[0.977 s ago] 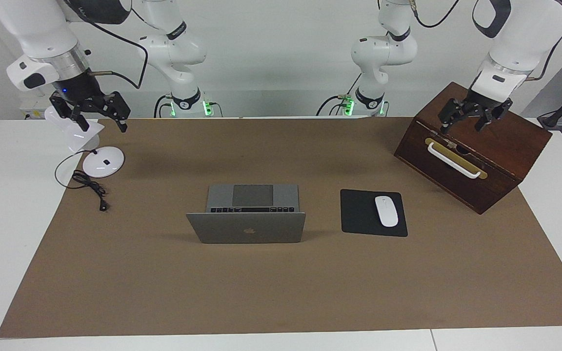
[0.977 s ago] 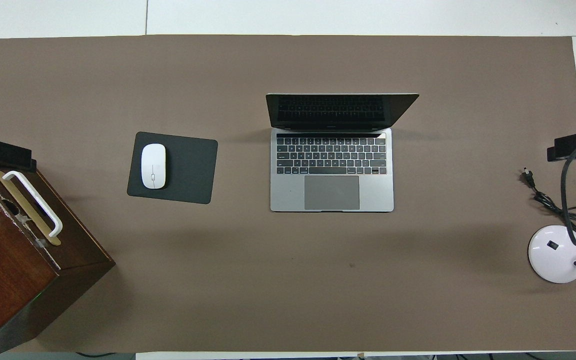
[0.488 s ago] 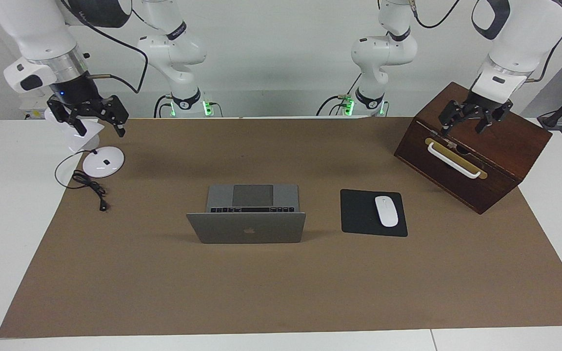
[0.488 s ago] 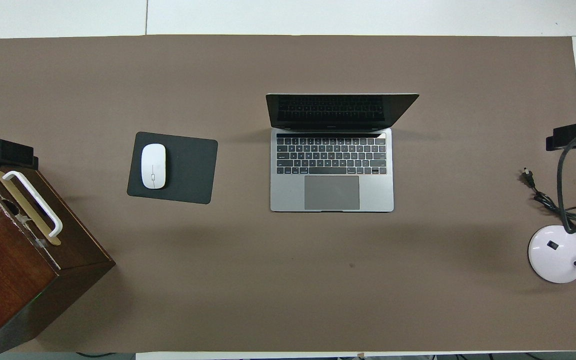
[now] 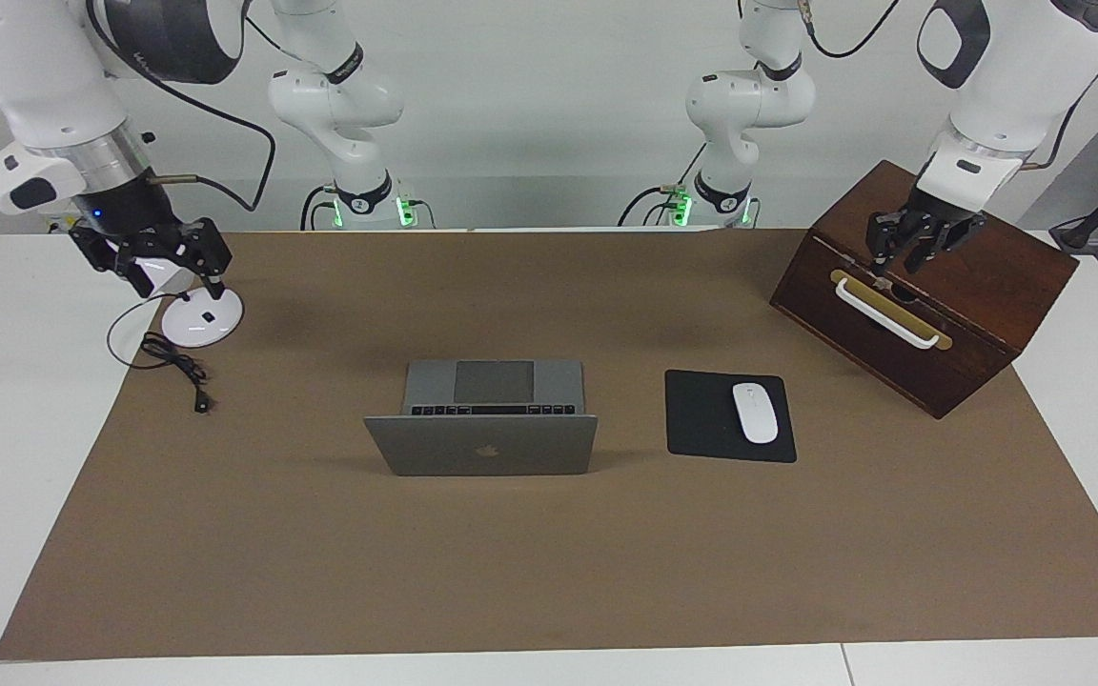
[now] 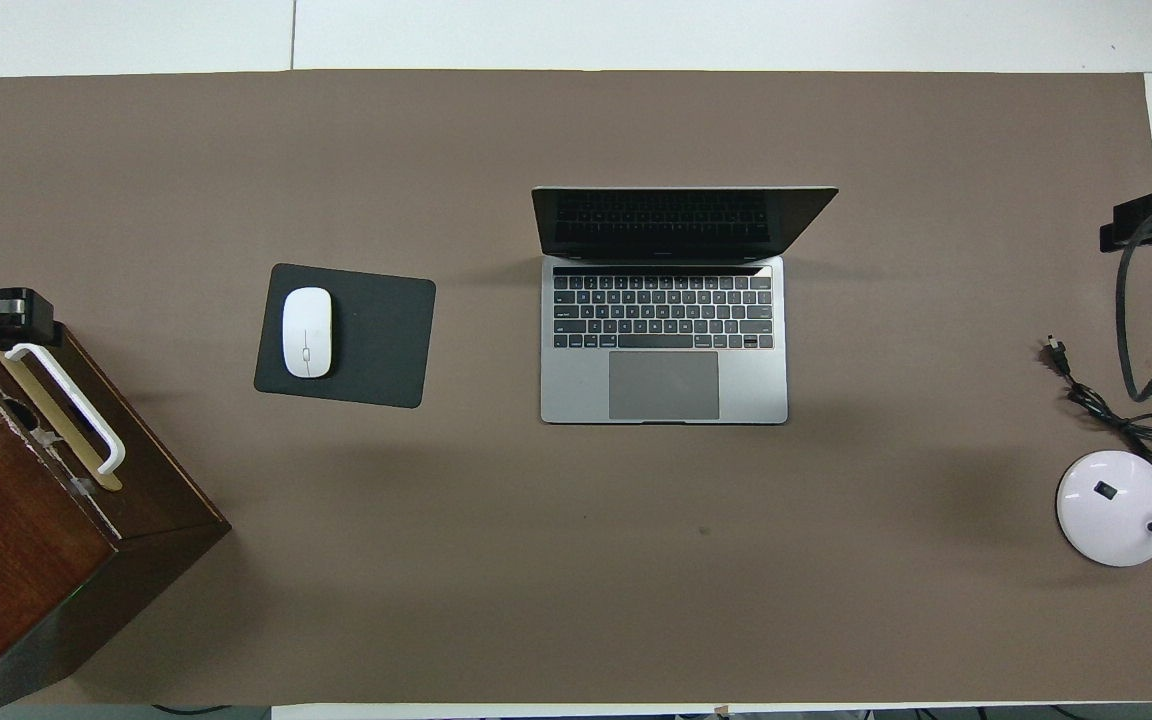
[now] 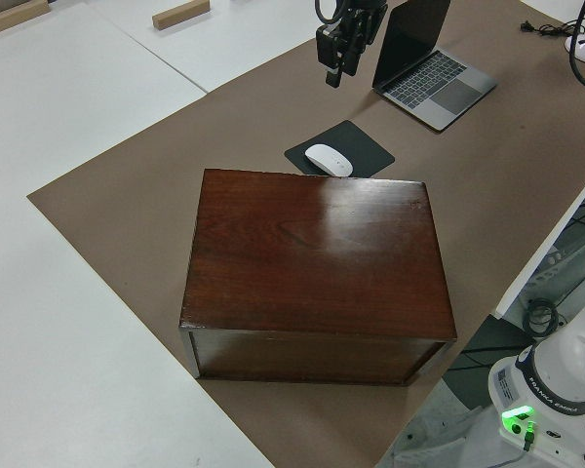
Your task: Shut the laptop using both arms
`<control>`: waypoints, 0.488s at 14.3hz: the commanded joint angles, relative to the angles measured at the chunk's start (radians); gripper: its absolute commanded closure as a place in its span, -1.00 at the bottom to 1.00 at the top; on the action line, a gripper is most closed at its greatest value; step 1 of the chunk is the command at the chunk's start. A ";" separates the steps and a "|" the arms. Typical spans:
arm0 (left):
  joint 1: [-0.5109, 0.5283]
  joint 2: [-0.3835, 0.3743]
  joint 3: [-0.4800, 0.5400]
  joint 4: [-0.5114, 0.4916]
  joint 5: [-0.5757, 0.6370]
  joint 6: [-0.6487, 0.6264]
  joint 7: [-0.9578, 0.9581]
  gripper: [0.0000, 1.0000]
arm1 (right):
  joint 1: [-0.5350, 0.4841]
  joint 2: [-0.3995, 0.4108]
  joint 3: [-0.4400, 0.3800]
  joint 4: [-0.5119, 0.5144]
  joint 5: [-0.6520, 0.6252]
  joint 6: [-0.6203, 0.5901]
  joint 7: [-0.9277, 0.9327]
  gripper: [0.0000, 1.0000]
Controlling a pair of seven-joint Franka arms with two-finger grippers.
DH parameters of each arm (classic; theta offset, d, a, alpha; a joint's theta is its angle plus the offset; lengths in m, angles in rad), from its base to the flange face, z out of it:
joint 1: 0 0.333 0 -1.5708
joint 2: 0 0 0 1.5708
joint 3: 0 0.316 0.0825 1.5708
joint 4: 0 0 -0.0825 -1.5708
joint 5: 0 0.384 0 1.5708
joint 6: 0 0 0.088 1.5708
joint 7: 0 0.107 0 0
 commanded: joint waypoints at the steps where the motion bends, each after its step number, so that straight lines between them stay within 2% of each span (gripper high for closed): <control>1: 0.005 -0.031 -0.001 -0.036 0.005 0.020 -0.008 1.00 | -0.018 0.070 0.003 0.066 -0.024 0.008 -0.071 0.28; 2: 0.005 -0.031 -0.001 -0.038 0.005 0.020 -0.008 1.00 | -0.026 0.100 0.003 0.100 -0.024 0.013 -0.087 0.79; 3: 0.005 -0.031 -0.003 -0.042 0.004 0.022 -0.006 1.00 | -0.028 0.127 0.003 0.127 -0.026 0.013 -0.099 1.00; 7: 0.000 -0.048 -0.001 -0.079 -0.075 0.045 -0.003 1.00 | -0.028 0.192 0.004 0.152 -0.063 0.091 -0.174 1.00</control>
